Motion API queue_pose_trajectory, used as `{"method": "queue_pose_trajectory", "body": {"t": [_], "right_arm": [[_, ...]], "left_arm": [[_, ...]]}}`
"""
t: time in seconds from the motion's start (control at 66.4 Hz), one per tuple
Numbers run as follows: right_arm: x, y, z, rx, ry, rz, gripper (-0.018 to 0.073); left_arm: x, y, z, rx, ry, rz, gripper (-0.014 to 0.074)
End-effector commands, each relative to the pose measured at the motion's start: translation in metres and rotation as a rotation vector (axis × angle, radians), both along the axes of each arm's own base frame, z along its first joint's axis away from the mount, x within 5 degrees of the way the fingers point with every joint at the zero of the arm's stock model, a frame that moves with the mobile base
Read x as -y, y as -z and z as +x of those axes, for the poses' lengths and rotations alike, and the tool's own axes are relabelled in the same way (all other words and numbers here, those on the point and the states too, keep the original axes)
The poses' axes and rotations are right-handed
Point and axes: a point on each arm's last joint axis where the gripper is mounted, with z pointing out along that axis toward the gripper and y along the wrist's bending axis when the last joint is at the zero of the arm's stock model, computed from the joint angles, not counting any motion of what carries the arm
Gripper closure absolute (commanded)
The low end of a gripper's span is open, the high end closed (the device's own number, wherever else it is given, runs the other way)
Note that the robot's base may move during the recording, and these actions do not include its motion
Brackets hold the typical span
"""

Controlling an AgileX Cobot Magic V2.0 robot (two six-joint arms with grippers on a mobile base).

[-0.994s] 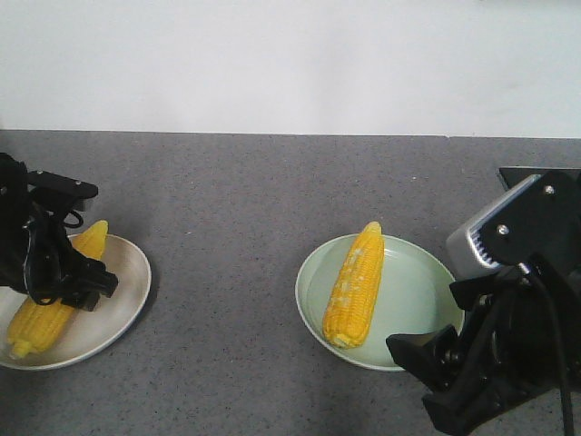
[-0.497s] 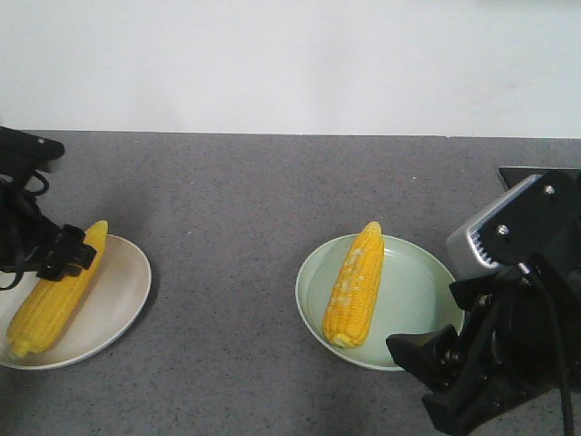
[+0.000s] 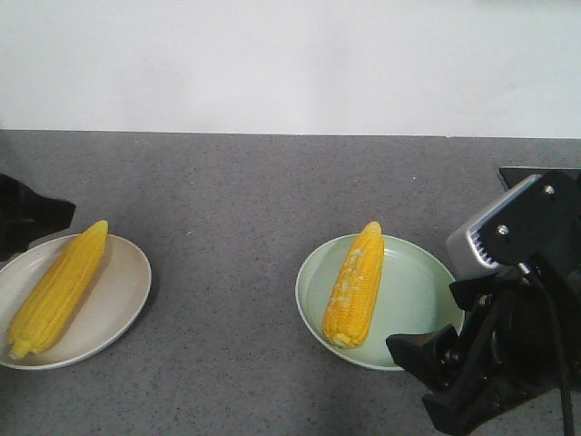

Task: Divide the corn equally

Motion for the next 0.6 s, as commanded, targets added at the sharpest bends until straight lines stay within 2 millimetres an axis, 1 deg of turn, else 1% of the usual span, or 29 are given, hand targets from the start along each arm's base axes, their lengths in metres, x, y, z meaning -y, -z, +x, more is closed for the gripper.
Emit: {"method": "queue_pose_trajectory", "body": {"t": [0.0, 0.196, 0.286, 0.346, 0.452, 0.587], "right_arm": [[-0.001, -0.014, 0.001, 0.081, -0.01, 0.046, -0.0001], [-0.001, -0.014, 0.001, 0.081, -0.01, 0.046, -0.0001], [-0.001, -0.014, 0.001, 0.081, -0.01, 0.046, -0.0001], [-0.001, -0.014, 0.001, 0.081, -0.01, 0.046, -0.0001], [-0.001, -0.014, 0.001, 0.081, -0.01, 0.046, -0.0001], [-0.001, -0.014, 0.001, 0.081, -0.01, 0.046, -0.0001]], "left_arm": [[0.001, -0.025, -0.019, 0.129, 0.024, -0.065, 0.0038], [-0.003, -0.037, -0.05, 0.176, 0.041, -0.074, 0.0038], [-0.005, -0.038, -0.06, 0.195, 0.043, -0.075, 0.0038], [-0.006, -0.034, -0.066, 0.2, 0.041, -0.077, 0.0038], [-0.008, -0.02, -0.072, 0.203, 0.03, -0.086, 0.0043], [-0.01, 0.005, -0.078, 0.215, -0.018, -0.128, 0.0063]]}}
